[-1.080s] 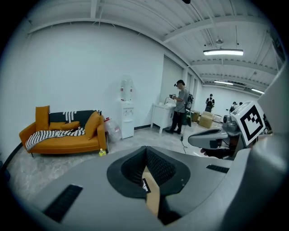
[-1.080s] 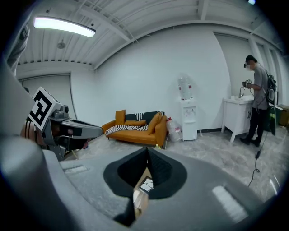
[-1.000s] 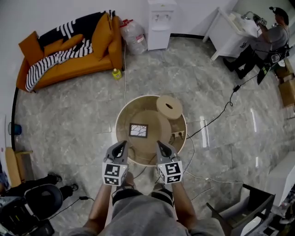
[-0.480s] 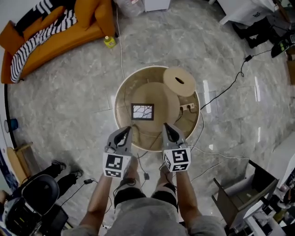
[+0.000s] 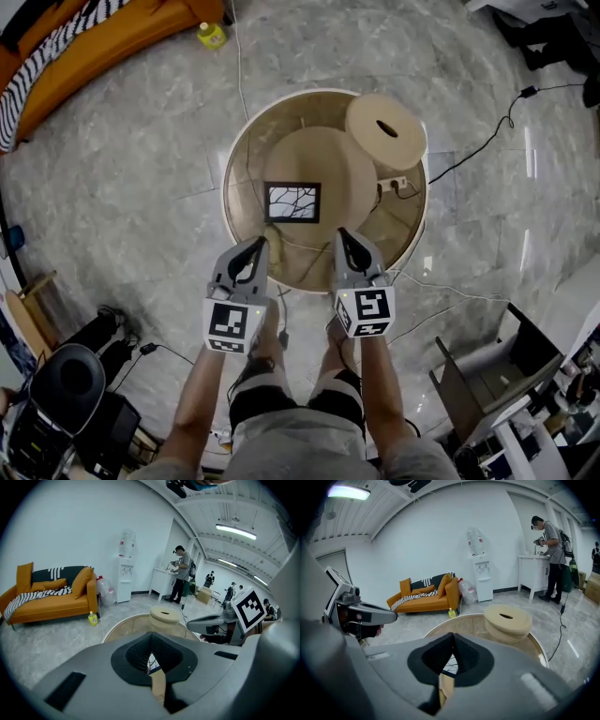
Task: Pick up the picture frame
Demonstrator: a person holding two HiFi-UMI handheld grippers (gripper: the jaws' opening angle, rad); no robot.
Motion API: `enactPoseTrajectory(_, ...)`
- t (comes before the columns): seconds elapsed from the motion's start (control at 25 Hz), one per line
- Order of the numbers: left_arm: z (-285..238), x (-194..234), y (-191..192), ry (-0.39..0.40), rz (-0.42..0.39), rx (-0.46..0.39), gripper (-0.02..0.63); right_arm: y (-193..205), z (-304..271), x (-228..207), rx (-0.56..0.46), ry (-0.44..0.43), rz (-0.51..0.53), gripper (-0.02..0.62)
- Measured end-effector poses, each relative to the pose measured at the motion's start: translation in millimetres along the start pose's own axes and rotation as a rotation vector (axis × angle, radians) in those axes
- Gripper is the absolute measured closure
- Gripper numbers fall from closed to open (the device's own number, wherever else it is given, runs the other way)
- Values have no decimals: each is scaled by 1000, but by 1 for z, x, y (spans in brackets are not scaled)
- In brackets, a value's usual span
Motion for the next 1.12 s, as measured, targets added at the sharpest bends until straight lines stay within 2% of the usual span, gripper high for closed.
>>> enactPoseTrajectory(0.44, -48, 12, 76, 18, 38, 37, 588, 67, -51, -16, 64, 9, -7, 595)
enactPoseTrajectory(0.64, -66, 12, 102, 17, 78, 66, 588, 92, -71, -22, 82, 2, -14, 595)
enactPoseTrajectory(0.76, -75, 13, 119, 29, 56, 74, 588, 106, -83, -26, 103, 4, -20, 595)
enactPoseTrajectory(0.92, -83, 15, 132, 26, 92, 95, 588, 120, -99, -31, 133, 18, -29, 595)
enactPoseTrajectory(1.12, -88, 22, 140, 31, 59, 91, 588, 130, -113, -38, 170, 47, -62, 595)
Point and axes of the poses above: the fingertips, and each gripper's own axes: z backward along the fingers, x to its left, y out of its underside, the point moved 7 cm from there along z, backward along the fingers, and after that the axes turned 9 degrees about -z, right-handed, at the moved point
